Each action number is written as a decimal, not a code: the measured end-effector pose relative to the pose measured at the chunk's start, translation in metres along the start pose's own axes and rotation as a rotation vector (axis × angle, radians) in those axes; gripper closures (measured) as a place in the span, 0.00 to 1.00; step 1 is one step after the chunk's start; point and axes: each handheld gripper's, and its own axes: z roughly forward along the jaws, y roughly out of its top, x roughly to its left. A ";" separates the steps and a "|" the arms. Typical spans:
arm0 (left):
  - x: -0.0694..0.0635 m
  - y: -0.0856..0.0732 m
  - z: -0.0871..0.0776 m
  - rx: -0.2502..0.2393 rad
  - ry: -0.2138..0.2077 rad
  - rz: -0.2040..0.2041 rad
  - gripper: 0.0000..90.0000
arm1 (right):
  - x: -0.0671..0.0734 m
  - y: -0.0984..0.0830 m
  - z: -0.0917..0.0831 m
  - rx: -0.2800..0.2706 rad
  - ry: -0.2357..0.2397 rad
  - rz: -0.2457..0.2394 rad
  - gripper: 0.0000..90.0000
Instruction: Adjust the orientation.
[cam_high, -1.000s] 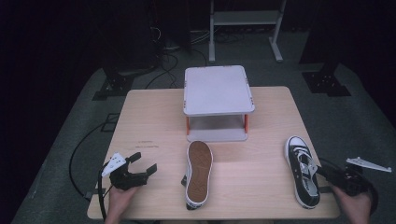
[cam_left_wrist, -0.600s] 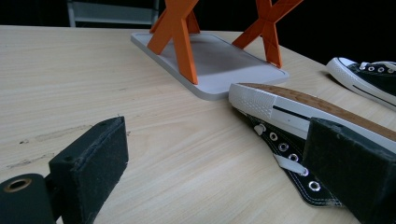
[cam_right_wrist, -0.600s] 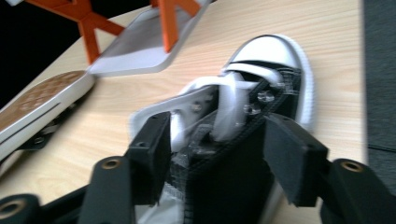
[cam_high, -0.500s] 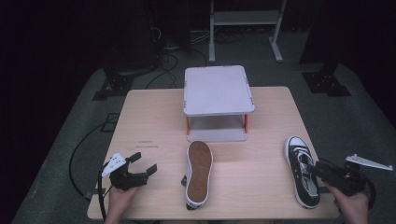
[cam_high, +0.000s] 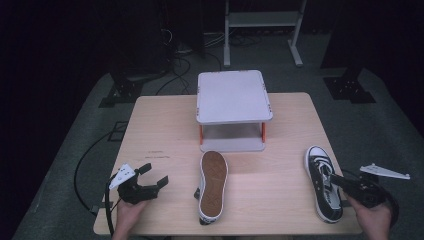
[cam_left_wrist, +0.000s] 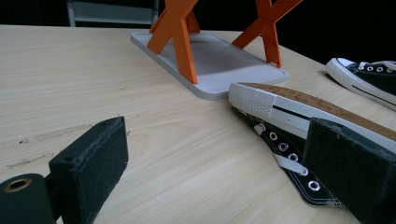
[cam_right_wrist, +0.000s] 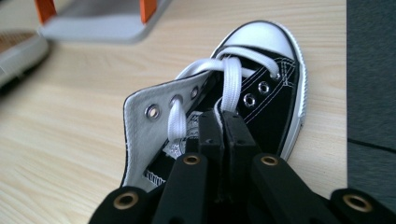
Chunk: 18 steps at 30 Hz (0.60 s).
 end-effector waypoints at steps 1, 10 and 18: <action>0.000 0.000 0.000 0.001 0.000 0.000 0.07 | 0.000 0.000 0.000 0.000 0.000 0.000 0.97; 0.001 0.000 0.000 0.000 0.003 -0.002 0.07 | -0.003 0.006 -0.008 -0.106 0.100 0.141 0.98; 0.001 0.000 -0.002 -0.005 0.004 -0.006 0.07 | 0.015 0.019 -0.002 -0.113 0.178 0.157 0.98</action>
